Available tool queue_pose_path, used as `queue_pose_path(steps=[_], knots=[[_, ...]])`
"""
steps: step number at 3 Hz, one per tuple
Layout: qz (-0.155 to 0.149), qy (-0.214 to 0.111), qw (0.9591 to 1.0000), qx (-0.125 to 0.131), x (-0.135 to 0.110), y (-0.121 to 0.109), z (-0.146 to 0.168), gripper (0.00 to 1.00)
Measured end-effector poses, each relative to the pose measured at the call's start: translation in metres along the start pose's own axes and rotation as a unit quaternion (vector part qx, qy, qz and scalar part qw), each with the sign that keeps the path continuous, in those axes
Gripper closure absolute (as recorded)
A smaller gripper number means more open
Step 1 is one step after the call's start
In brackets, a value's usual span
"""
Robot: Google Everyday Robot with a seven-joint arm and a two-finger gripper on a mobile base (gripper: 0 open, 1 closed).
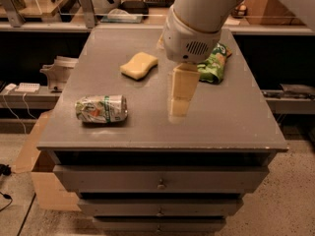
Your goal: Pick 7up can
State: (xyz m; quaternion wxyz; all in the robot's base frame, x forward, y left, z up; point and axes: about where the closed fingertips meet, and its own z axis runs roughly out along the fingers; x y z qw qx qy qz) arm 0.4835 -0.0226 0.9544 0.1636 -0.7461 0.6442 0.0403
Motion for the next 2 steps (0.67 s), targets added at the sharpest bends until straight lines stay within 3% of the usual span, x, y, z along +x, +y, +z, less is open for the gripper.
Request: queue_pose_path(steps=[1, 2], knots=[[0.005, -0.005, 1.0, 0.004, -0.001, 0.0, 0.001, 0.0], [-0.006, -0.021, 0.9996, -0.016, -0.031, -0.01, 0.043, 0.0]])
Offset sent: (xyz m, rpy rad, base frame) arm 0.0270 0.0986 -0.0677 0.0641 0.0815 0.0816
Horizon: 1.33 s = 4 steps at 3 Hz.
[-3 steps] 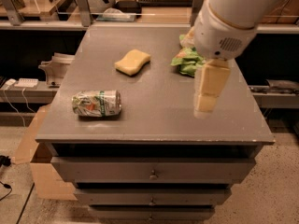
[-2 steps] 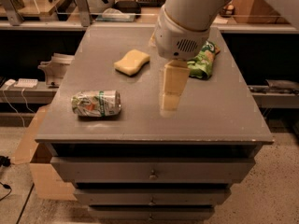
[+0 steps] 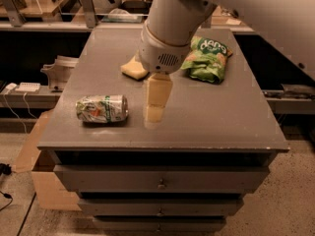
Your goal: Pick 7up can
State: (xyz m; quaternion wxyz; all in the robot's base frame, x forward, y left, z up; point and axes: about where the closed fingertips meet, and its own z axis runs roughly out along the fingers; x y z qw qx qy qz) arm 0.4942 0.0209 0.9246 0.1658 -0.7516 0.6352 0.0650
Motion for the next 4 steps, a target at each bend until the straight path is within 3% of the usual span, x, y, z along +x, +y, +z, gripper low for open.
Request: queue_pose_path(steps=[1, 3, 4], knots=[[-0.019, -0.005, 0.9995, -0.026, -0.027, -0.014, 0.045, 0.0], [-0.047, -0.001, 0.9982, -0.036, -0.075, -0.042, 0.116, 0.0], [-0.047, -0.003, 0.9981, -0.04, -0.076, -0.044, 0.125, 0.0]])
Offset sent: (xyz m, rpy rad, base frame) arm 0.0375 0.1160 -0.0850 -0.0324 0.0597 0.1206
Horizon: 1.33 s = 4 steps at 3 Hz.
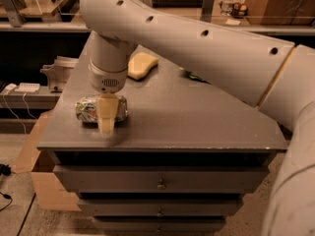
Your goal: Pick 7up can
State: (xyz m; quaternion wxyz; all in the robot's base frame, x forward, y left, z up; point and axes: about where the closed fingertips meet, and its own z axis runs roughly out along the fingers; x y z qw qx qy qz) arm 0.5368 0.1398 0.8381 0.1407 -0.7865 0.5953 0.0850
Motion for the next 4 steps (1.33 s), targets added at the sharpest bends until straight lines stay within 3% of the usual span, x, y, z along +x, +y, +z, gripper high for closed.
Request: queue_pose_path(steps=[1, 4], knots=[[-0.001, -0.002, 1.0, -0.003, 0.0014, -0.0002, 0.0056, 0.18], [0.0, -0.006, 0.9999, -0.009, 0.0028, -0.0001, 0.0089, 0.87]])
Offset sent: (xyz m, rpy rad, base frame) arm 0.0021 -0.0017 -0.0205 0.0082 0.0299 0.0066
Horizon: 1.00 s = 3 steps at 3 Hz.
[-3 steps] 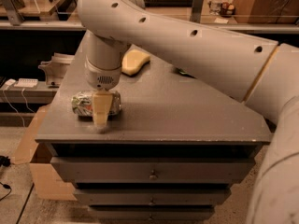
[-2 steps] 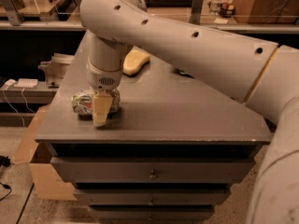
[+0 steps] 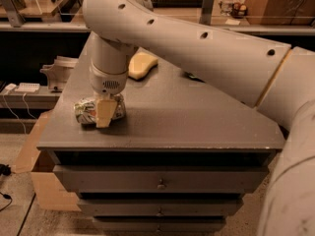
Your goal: Pick 7up can
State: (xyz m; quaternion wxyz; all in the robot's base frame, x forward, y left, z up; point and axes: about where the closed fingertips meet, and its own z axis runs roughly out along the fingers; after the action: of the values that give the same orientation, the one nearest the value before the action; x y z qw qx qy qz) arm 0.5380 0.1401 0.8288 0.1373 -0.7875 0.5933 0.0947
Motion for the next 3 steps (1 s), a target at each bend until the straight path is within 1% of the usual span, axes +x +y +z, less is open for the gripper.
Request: queue_pose_path(steps=[1, 2, 3], knots=[[0.0, 0.0, 1.0, 0.0, 0.0, 0.0, 0.0, 1.0], [-0.022, -0.004, 0.9989, 0.04, -0.007, -0.017, -0.037, 1.0], [-0.043, -0.006, 0.9954, 0.086, -0.011, -0.034, -0.08, 1.0]])
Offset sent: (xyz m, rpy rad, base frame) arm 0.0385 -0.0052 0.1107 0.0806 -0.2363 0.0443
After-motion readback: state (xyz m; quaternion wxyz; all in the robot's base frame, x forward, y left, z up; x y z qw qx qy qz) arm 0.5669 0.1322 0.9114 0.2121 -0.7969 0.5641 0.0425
